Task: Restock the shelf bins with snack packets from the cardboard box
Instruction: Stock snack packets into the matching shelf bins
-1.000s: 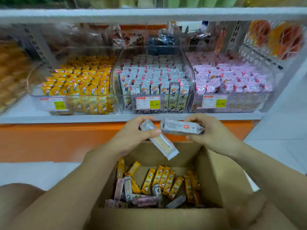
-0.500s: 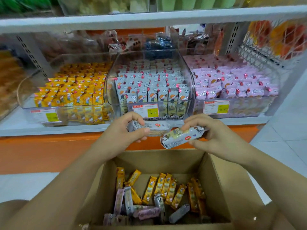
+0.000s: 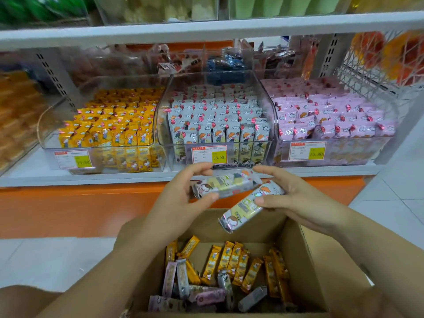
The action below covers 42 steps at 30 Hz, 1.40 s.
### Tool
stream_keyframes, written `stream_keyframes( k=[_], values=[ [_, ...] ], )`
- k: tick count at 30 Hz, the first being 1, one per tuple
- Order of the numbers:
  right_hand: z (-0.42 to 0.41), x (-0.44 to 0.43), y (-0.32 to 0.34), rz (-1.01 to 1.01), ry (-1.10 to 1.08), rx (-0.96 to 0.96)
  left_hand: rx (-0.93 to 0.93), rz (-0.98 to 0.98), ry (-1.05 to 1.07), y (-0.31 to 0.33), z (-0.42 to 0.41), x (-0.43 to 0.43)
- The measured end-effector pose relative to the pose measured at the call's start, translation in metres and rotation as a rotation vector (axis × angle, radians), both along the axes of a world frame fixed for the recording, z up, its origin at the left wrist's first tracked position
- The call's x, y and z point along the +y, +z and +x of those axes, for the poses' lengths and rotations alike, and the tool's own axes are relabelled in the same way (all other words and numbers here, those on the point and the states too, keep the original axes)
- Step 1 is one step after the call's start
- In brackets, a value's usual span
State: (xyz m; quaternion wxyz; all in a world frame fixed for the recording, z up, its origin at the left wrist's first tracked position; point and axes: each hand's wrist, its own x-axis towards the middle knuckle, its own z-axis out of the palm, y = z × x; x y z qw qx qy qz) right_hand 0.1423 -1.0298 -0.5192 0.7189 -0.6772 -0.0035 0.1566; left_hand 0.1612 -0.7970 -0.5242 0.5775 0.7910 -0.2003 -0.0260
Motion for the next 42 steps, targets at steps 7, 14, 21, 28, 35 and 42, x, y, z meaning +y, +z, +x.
stream_keyframes(
  k=[7, 14, 21, 28, 35, 42],
  values=[
    [-0.002, 0.007, -0.005, 0.122, 0.022, 0.044, -0.124, 0.170, -0.019, 0.000, -0.003, -0.013],
    [-0.004, 0.006, 0.005, -0.112, -0.020, -0.124, 0.064, 0.052, -0.124, 0.007, 0.001, -0.022],
    [0.015, 0.028, 0.050, -0.315, -0.135, -0.415, 0.114, 0.177, -0.217, 0.067, 0.032, 0.000],
    [0.078, 0.084, 0.094, -0.450, -0.267, -0.727, -0.053, -0.106, 0.250, 0.089, 0.083, 0.056],
    [0.133, 0.127, 0.069, -0.904, -0.074, -0.707, -0.104, -0.072, 0.361, 0.072, 0.091, 0.073],
    [0.155, 0.134, 0.063, -1.357, 0.391, -0.595, -0.113, -0.098, 0.367, 0.065, 0.092, 0.086]
  ],
)
